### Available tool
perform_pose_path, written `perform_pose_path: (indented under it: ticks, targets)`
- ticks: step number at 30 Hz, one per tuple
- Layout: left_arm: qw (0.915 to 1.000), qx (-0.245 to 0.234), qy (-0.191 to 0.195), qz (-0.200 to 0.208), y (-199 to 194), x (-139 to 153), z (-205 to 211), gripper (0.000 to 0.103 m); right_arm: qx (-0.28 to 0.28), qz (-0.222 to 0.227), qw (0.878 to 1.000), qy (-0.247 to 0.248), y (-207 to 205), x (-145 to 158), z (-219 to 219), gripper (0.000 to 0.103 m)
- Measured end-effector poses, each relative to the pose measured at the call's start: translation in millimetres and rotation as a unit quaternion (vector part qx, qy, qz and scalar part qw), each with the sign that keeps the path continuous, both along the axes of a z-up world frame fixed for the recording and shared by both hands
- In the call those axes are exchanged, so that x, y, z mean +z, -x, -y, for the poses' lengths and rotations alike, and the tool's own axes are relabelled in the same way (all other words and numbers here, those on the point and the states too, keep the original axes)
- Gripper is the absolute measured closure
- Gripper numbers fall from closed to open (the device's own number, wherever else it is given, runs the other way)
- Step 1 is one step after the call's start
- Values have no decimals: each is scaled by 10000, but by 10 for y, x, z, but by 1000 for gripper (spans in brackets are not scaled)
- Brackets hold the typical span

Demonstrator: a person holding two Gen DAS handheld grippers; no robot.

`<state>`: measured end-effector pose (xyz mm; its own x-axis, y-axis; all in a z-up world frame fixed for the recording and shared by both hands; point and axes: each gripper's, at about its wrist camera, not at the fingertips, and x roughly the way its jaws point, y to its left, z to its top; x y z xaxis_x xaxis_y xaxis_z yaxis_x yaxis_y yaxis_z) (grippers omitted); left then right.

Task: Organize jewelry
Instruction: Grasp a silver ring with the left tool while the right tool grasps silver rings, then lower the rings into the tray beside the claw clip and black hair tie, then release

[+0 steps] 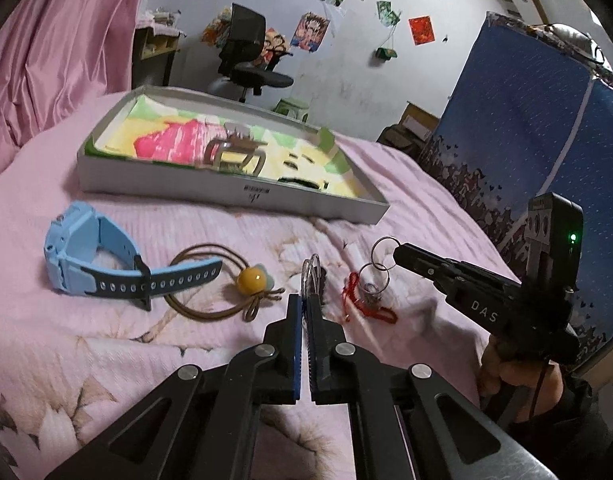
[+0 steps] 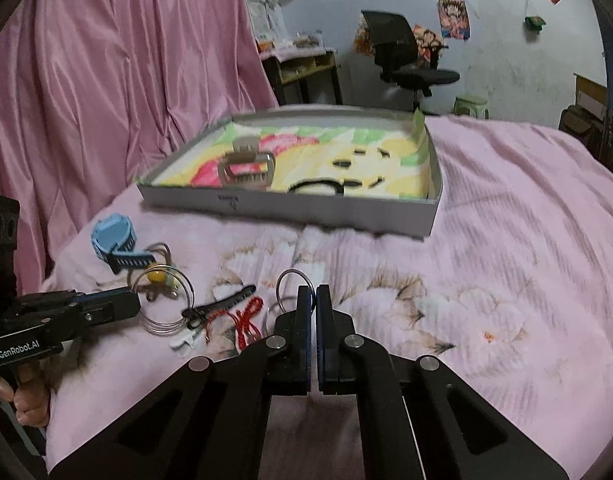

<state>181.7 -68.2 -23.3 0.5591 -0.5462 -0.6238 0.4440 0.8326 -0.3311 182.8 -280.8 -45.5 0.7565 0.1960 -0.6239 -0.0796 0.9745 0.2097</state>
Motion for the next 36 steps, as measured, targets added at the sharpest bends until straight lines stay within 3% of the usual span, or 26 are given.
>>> perform_pose_path:
  ticks: [11,21,26,36]
  targets:
    - [9984,83,208,521,-13,312,-17,100,-67,830,9965,70,105,241,-6,101]
    - [9931,758,337,826,-664,516,-136,100,-81,1417,9899,-19,-323,503,-64,101]
    - [9925,921,390,702,-1001,485,-148,100,-2,1475,9890,-78,-635,532,-161,101]
    - [9923,1214,223,-27,-1386,112,-221,100,54,942,9954,137,-1169,271,-353,101]
